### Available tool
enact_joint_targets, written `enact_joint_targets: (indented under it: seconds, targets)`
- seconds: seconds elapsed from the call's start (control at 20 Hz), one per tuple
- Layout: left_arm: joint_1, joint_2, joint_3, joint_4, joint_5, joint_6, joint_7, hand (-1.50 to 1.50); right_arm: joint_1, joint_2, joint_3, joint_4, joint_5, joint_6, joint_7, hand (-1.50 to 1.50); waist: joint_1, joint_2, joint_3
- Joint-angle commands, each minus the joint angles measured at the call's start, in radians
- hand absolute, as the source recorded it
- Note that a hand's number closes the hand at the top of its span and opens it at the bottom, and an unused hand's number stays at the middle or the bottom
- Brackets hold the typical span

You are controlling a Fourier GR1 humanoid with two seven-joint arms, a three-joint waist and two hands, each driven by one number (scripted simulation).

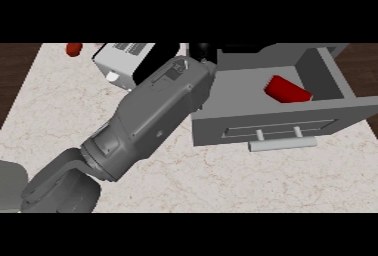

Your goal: Pick up the can, place it into the drawer and close the drawer

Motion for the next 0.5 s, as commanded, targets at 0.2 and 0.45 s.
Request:
enact_joint_targets:
  seconds: [0.2, 0.45]
  targets:
    - [-0.045, 0.000, -0.005, -0.002, 0.031, 0.018, -0.052, -1.50, -0.109, -0.005, 0.123, -0.096, 0.297, 0.009, -0.075, -1.50, 0.029, 0.004, 0.000]
    - [0.000, 0.000, -0.028, -0.052, 0.058, 0.040, -0.061, -1.50, -0.190, 0.022, 0.287, -0.065, 0.558, -0.030, -0.070, -1.50, 0.054, -0.002, -0.001]
